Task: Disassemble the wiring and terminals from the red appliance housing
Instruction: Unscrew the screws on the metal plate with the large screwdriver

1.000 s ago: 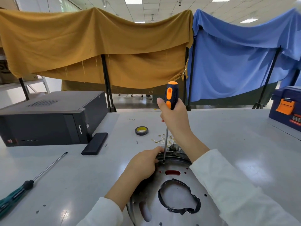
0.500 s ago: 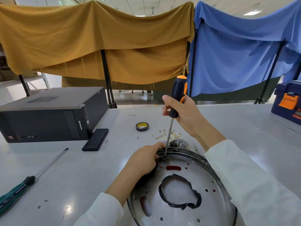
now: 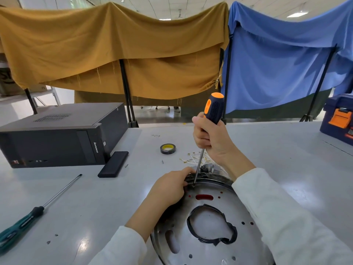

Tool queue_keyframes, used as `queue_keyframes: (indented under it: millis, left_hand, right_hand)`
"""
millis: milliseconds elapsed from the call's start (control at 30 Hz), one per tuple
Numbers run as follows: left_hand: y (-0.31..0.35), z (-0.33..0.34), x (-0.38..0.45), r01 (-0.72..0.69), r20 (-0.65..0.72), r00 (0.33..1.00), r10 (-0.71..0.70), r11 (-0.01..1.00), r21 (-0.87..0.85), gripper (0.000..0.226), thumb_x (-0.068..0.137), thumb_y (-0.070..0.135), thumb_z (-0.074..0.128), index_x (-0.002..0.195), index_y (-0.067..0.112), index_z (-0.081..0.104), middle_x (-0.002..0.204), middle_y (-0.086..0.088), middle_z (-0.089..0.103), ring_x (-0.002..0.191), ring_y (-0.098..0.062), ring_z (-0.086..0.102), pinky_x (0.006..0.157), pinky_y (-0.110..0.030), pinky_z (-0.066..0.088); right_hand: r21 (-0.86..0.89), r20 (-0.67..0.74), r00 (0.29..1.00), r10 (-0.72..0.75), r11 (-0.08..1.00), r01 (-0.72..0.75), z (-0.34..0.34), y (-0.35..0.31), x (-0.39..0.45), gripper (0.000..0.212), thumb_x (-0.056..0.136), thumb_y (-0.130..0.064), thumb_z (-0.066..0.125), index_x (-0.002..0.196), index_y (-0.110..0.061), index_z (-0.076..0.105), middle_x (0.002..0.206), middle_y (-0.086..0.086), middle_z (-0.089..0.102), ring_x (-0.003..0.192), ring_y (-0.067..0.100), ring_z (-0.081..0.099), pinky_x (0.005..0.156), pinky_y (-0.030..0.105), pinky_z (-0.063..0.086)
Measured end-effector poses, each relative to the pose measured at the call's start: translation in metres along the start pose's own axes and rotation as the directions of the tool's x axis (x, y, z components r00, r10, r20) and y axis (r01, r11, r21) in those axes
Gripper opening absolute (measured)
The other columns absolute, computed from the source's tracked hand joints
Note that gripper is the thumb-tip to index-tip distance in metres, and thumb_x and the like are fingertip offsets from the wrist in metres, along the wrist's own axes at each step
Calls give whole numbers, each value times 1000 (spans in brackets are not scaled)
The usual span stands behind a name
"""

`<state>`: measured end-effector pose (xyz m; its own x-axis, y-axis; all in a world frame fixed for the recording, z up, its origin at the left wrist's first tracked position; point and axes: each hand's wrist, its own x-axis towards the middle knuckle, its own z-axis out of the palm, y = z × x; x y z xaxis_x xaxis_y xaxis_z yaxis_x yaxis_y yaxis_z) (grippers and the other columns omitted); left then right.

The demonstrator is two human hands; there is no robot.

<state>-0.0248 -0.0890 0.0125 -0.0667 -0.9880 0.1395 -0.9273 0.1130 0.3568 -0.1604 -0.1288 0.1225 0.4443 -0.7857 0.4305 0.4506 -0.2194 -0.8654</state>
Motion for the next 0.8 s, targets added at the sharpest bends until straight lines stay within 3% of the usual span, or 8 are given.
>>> queue_keyframes:
  millis: [133, 267, 400, 467, 533, 600, 700, 800]
  left_hand:
    - [0, -1, 0, -4, -8, 1000, 4, 1000, 6, 51, 90, 7, 46, 126, 43, 40, 115, 2, 64, 99, -15, 58, 69, -24, 36]
    - [1, -1, 0, -3, -8, 1000, 3, 1000, 12, 52, 91, 6, 46, 127, 42, 40, 114, 2, 65, 98, -16, 59, 70, -24, 37]
    - [1, -2, 1, 4, 5, 1000, -4, 1000, 10, 51, 91, 6, 45, 128, 41, 40, 115, 1, 65, 88, -11, 54, 69, -24, 36]
    - [0, 0, 1, 9, 6, 1000, -9, 1000, 15, 51, 91, 7, 46, 128, 42, 39, 116, 2, 64, 95, -14, 57, 70, -25, 36]
    - [0, 1, 1, 15, 1, 1000, -15, 1000, 16, 51, 91, 8, 46, 127, 44, 38, 116, 3, 64, 99, -16, 57, 70, -25, 36]
    - [0, 1, 1, 19, -5, 1000, -19, 1000, 10, 51, 90, 8, 45, 125, 45, 38, 115, 2, 64, 99, -18, 57, 69, -25, 36]
    - [0, 1, 1, 16, -4, 1000, -16, 1000, 4, 50, 90, 8, 45, 124, 45, 38, 114, 1, 64, 99, -20, 58, 70, -26, 38]
    - [-1, 2, 1, 6, -13, 1000, -5, 1000, 10, 48, 90, 7, 45, 121, 43, 38, 114, -1, 64, 100, -23, 58, 71, -29, 40]
  right_hand:
    - [-103, -74, 996, -52, 994, 44, -8, 1, -3, 32, 91, -11, 60, 68, -19, 40, 50, -3, 39, 43, 12, 38, 43, 21, 34]
    - [-265, -321, 933, -163, 961, 76, -2, 2, -7, 19, 86, -26, 69, 83, -17, 53, 59, -7, 58, 55, 7, 58, 56, 22, 50]
    - [-239, -425, 888, -175, 968, 77, 14, 8, -7, 29, 84, -32, 71, 69, -20, 49, 48, -11, 45, 41, 4, 43, 43, 19, 41]
    - [-161, -350, 927, -131, 984, 78, 15, 8, -4, 37, 89, -23, 65, 60, -19, 42, 43, -10, 38, 36, 5, 33, 36, 15, 30]
    - [-103, -114, 993, -32, 995, 20, 13, 2, -1, 45, 93, -13, 57, 54, -19, 36, 41, -8, 31, 34, 7, 25, 35, 14, 23]
    - [-68, 77, 995, 64, 996, -59, 9, -2, 4, 48, 93, -10, 54, 52, -20, 31, 42, -7, 25, 35, 8, 19, 36, 14, 19]
    - [-51, 91, 992, 91, 995, -87, 4, -1, 6, 44, 92, -13, 58, 58, -21, 32, 47, -7, 27, 39, 8, 21, 37, 17, 20]
    - [-54, 63, 998, 24, 998, -21, 1, 1, 3, 26, 90, -11, 63, 74, -17, 43, 56, -3, 44, 48, 13, 39, 47, 22, 36]
